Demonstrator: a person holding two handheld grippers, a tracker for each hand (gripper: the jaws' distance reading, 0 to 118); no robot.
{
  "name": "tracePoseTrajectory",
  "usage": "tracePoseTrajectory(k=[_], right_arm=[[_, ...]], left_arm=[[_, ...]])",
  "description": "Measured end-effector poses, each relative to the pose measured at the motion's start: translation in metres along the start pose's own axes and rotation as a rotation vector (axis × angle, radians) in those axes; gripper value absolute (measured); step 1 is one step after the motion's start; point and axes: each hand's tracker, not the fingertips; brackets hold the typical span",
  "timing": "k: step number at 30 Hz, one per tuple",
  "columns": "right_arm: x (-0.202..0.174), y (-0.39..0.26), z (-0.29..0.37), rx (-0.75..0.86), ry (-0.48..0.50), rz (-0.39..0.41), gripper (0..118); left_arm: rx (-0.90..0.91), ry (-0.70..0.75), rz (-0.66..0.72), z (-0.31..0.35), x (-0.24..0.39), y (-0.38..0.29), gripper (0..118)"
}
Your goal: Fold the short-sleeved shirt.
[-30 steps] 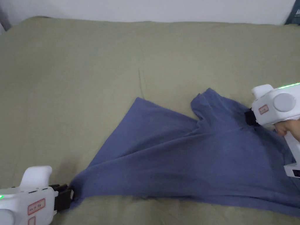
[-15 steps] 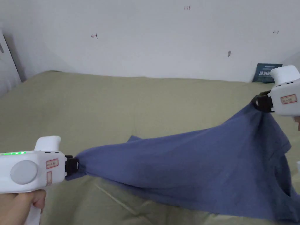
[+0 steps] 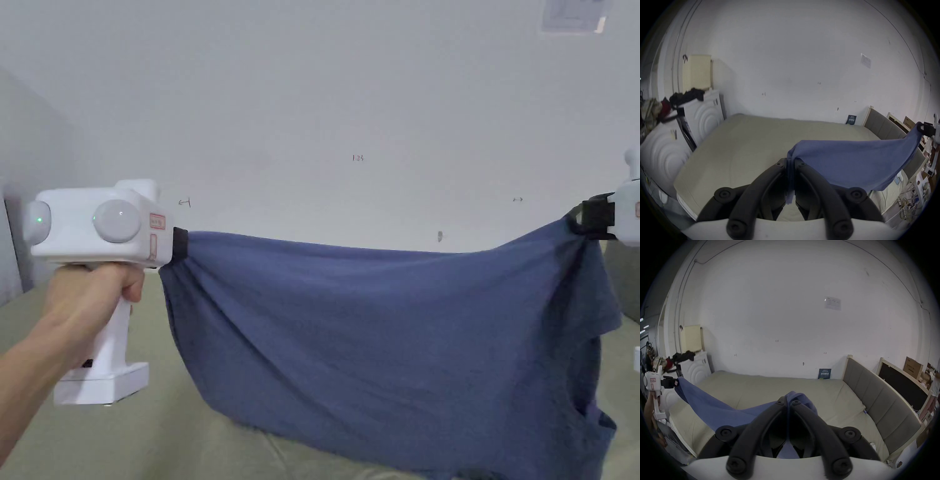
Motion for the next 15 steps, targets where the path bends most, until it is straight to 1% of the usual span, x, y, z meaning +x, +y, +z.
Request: tracePoseTrajectory(k=[6,9,15], right_arm=[[0.007,0.018,-0.002,0.048,-0.014,-0.053,4],[0.004,0.026,-0.003,0.072,0.003,-0.084,4],[-0.004,0.045,-0.019,0.078,-0.005,-0.069,4]], left_arm=[[0.036,0.045,-0.02,0.009,0.006,0.043,6],[0.049,0.07,-0.041,0.012,0.007,0.053,6],[0.065,0.093,-0.04,0.009,0.009,0.071,6]])
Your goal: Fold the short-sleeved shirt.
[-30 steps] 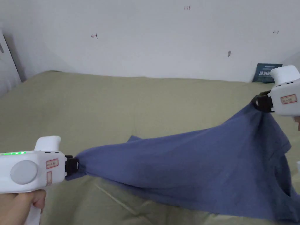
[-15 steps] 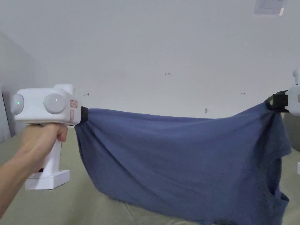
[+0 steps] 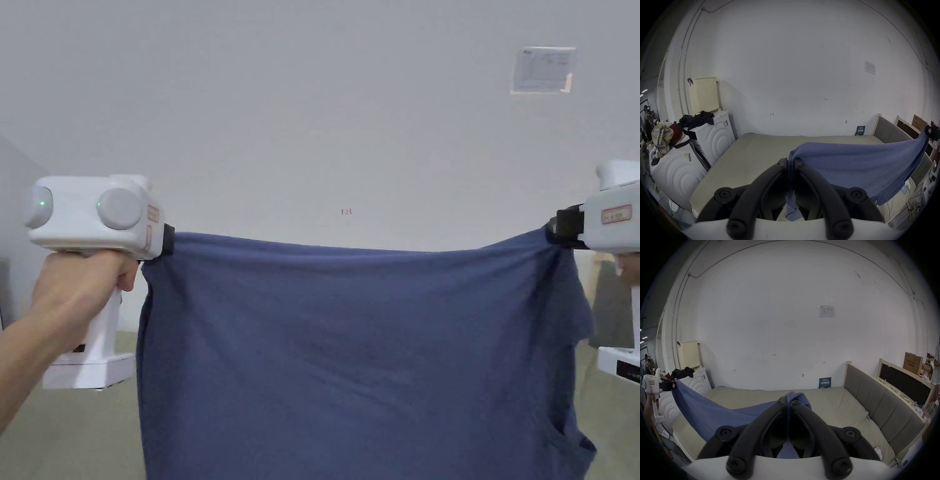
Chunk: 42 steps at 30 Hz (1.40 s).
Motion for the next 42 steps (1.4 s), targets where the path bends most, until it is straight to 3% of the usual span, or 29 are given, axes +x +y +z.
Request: tracePoseTrajectory(k=[16,27,35,42], right_arm=[[-0.004,0.08,-0.101,0.032,-0.063,0.072,4],[-0.003,0.111,-0.194,0.045,-0.059,0.044,4],[-0.009,0.105,-0.252,0.061,-0.071,0.037,4],[-0.01,0.048,-0.297,-0.028,-0.068,0.076,4]], left_arm=[[0.091,0.095,-0.034,-0.07,0.035,0.08,6],[0.094,0.174,-0.055,-0.169,0.063,0.11,6],[0.08,0.219,-0.064,-0.229,0.069,0.102,6],[0.003,0.218,-0.046,-0.279,0.064,0.053,6]])
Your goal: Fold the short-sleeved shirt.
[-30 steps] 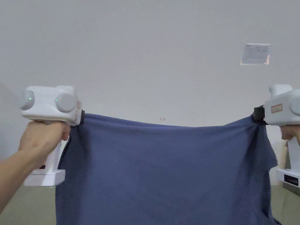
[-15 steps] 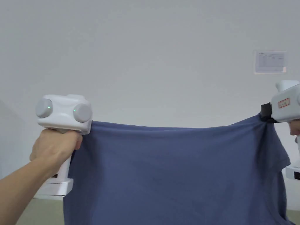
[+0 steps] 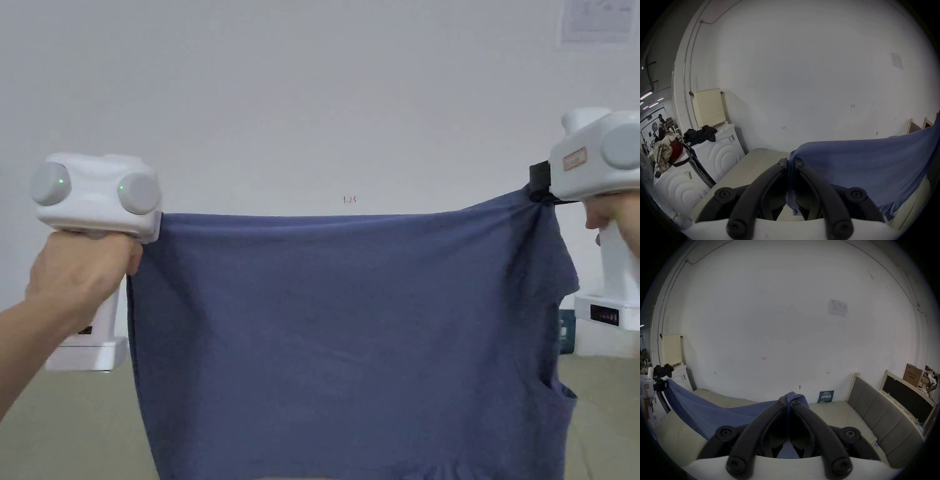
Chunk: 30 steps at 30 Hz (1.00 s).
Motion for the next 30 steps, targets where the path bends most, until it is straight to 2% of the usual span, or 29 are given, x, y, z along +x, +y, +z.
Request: tracePoseTrajectory(k=[6,11,12,14,17,20,23,30], right_arm=[[-0.005,-0.085,-0.024,-0.143,0.016,0.033,4],[0.004,-0.179,0.015,-0.221,0.073,-0.076,4],[0.007,-0.2,0.029,-0.245,0.096,-0.076,4],[0.01,-0.237,0.055,-0.279,0.076,-0.06,4],[0.013,-0.291,0.102,-0.361,0.09,-0.073,4],[0.01,-0.335,0.15,-0.432,0.12,-0.013,4],[0.012,-0.381,0.205,-0.448,0.122,-0.048,4],[0.017,-0.458,0.305,-0.519,0.14,-0.041,4]], left_arm=[[-0.095,-0.036,-0.078,-0.032,0.013,-0.083,6],[-0.219,-0.106,-0.073,-0.03,0.006,-0.167,6],[-0.246,-0.108,-0.086,-0.022,0.003,-0.186,6],[-0.288,-0.14,-0.109,-0.003,-0.006,-0.222,6],[-0.363,-0.187,-0.057,0.039,-0.027,-0.28,6],[-0.413,-0.217,-0.094,0.082,-0.046,-0.333,6],[-0.442,-0.232,-0.126,0.126,-0.067,-0.381,6],[-0.496,-0.251,-0.069,0.199,-0.118,-0.449,6]])
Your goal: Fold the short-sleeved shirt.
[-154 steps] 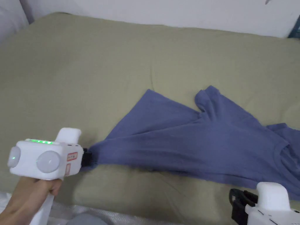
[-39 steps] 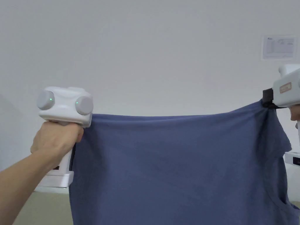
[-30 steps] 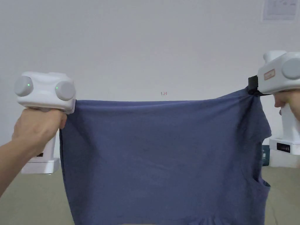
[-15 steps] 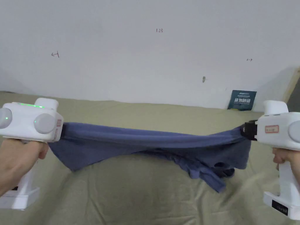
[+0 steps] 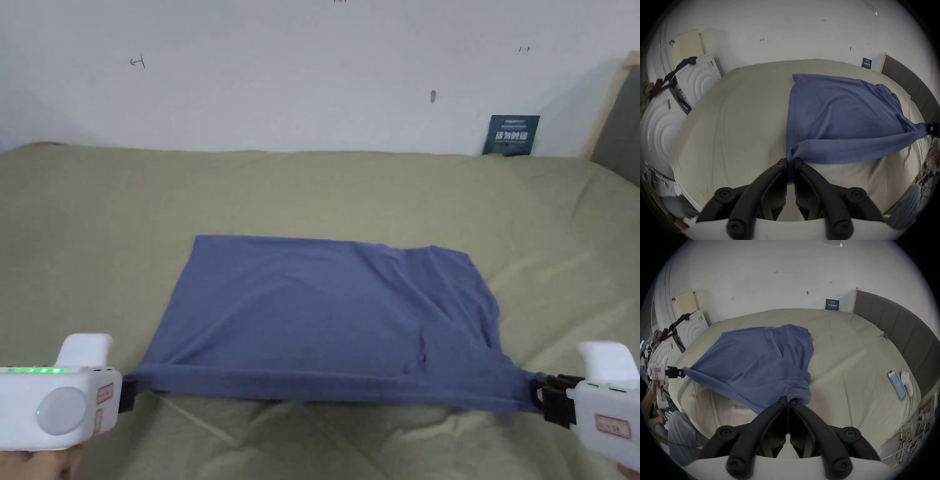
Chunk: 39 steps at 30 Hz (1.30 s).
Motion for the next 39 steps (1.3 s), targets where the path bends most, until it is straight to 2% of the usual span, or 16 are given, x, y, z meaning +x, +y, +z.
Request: tracePoseTrajectory(k=[7,17,18,19,20,21,23,24,27,32,33,34,35,36,37,39], right_arm=[[0.002,-0.057,0.029,-0.037,0.033,-0.031,5],[0.003,-0.063,0.017,-0.043,0.026,-0.105,8],[0.0,-0.064,0.018,-0.034,0.015,-0.101,20],[-0.001,-0.065,0.018,-0.023,-0.005,-0.09,52],[0.0,-0.065,0.017,-0.024,-0.014,-0.084,103],[-0.001,-0.065,0.017,-0.032,-0.014,-0.083,118],[-0.005,-0.07,0.025,0.018,-0.031,-0.081,118],[-0.005,-0.069,0.025,-0.008,-0.049,-0.064,118],[-0.004,-0.072,0.027,-0.015,-0.042,-0.058,118],[0.002,-0.076,0.031,-0.032,-0.04,-0.12,118],[0.002,-0.078,0.033,-0.025,-0.045,-0.121,117],[0.003,-0.079,0.037,-0.017,-0.025,-0.124,108],[0.003,-0.08,0.039,-0.02,-0.015,-0.124,64],[0.003,-0.081,0.042,-0.017,-0.02,-0.126,12],[0.001,-0.082,0.042,-0.012,-0.035,-0.128,0],[0.003,-0.085,0.041,0.014,-0.067,-0.132,0]], left_arm=[[-0.007,-0.027,0.055,0.038,-0.019,-0.046,6],[0.024,-0.035,0.084,0.042,-0.028,-0.057,6],[0.019,-0.026,0.088,0.041,-0.028,-0.058,6],[0.024,-0.027,0.086,0.041,-0.027,-0.059,6],[0.033,-0.05,0.085,0.042,-0.026,-0.062,11],[0.015,-0.062,0.087,0.042,-0.024,-0.062,34],[-0.034,-0.031,0.071,0.036,-0.02,-0.067,118],[0.031,-0.043,0.145,0.042,-0.019,-0.073,115],[-0.004,-0.043,0.11,0.03,-0.027,-0.075,116],[-0.001,-0.047,0.125,0.057,-0.03,-0.085,114],[0.002,-0.044,0.132,0.06,-0.033,-0.085,109],[0.016,-0.049,0.142,0.066,-0.039,-0.086,98],[0.034,-0.052,0.155,0.071,-0.043,-0.086,56],[0.028,-0.06,0.154,0.074,-0.047,-0.085,6],[0.022,-0.068,0.151,0.074,-0.052,-0.084,0],[0.038,-0.065,0.144,0.071,-0.055,-0.085,0]])
